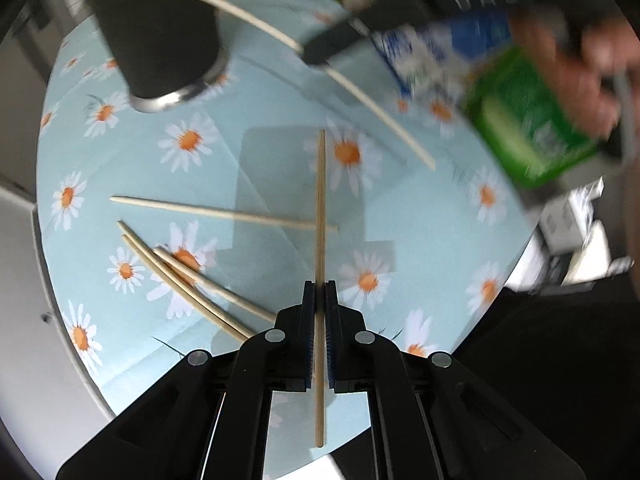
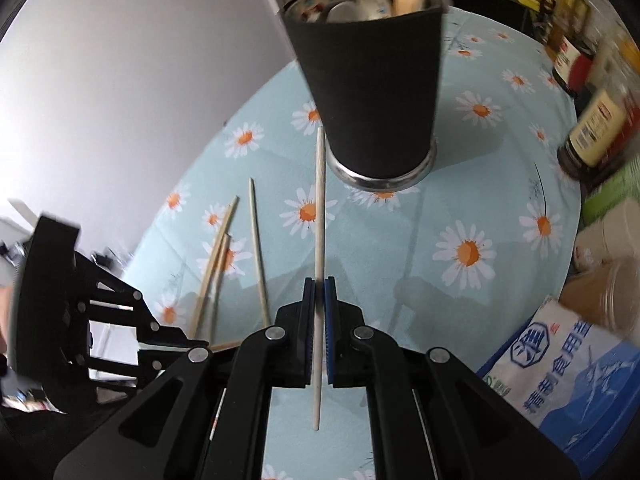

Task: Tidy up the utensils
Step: 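Grasp a wooden chopstick with the right tool while the left tool grasps another chopstick, then lift both held chopsticks upright and carry them over the black holder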

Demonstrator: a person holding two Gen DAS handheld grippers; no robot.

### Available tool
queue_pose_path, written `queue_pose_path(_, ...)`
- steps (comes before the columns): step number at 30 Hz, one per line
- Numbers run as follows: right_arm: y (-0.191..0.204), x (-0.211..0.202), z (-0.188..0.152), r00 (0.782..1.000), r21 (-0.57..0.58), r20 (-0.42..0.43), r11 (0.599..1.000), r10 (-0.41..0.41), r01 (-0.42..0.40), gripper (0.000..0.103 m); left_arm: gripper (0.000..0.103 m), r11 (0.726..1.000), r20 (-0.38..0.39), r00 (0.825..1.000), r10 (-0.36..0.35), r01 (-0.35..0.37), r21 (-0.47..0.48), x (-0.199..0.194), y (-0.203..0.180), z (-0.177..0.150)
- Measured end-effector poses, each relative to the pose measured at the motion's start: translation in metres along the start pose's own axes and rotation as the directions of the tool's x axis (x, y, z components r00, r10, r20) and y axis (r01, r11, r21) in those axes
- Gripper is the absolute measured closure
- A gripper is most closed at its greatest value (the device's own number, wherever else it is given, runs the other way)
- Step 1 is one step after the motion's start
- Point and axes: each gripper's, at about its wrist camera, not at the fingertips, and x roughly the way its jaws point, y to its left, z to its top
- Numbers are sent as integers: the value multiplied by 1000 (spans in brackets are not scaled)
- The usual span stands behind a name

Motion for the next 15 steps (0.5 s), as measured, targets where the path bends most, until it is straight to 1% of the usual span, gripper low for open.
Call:
queue_pose_path(5, -11, -14, -8, 996, 50, 62, 997, 61, -65, 98, 99, 997, 95, 995, 12, -5, -74, -24, 12, 4)
queue_pose_path(7, -14, -20, -10, 989, 62, 102, 992, 103, -110, 98, 99, 994, 138, 990, 7, 9, -109, -32, 18, 5)
queue_pose_path(10, -18, -22, -15, 979, 81, 139, 984, 149, -162, 98, 99, 988, 194, 981, -6, 36, -152, -43, 37, 2)
queue_pose_path(15, -21, -18, -21, 972, 76, 162, 980, 172, -186, 98, 99, 973, 299, 954, -11, 79, -216, -58, 49, 1)
